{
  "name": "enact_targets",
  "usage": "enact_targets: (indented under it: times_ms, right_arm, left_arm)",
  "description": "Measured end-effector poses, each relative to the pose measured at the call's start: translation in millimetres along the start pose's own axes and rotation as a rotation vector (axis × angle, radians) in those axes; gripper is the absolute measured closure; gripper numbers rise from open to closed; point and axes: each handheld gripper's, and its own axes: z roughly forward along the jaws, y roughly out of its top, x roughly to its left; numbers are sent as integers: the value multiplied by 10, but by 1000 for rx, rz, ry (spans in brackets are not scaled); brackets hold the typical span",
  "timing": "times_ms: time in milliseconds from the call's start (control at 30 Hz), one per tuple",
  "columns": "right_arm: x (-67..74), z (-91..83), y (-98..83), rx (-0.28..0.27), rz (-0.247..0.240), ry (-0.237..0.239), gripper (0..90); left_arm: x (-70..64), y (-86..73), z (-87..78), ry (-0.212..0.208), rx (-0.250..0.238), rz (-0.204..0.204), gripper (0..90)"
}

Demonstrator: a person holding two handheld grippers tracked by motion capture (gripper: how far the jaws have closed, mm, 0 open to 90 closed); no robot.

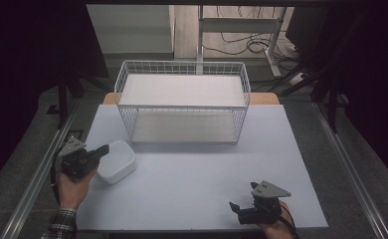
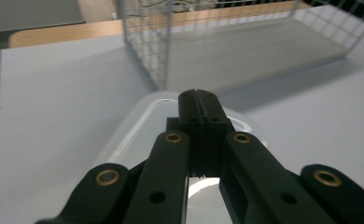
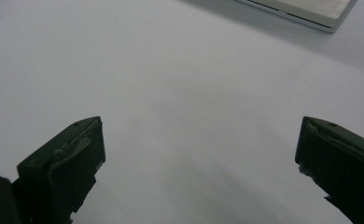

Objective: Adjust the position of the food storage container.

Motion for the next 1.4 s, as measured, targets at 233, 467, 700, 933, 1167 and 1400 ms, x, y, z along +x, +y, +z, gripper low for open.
enact_targets:
  times_ms: [233,467,700,933,1167,1400]
  right_arm:
    - [8,9,0,6,-4,0,14]
    - [7,9,-2,8,-8,1,14]
    - [8,10,-3,8,-14,3,15]
    - [18,18,-1,12,-18,6,14]
    - [17,19,-2,13,-18,9,15]
    - [20,16,-2,11,-20,9,15]
  left_arm:
    - [281,46,145,77,22,-26,900]
    - [468,25,368,109,87,-34,900]
    - [442,-24,482,95,119,-38,900]
    - [313,-37,481,69,124,-9,900]
    - [28,-80,475,15,136,9,900]
    - [-53,-60,285,41,74,3,900]
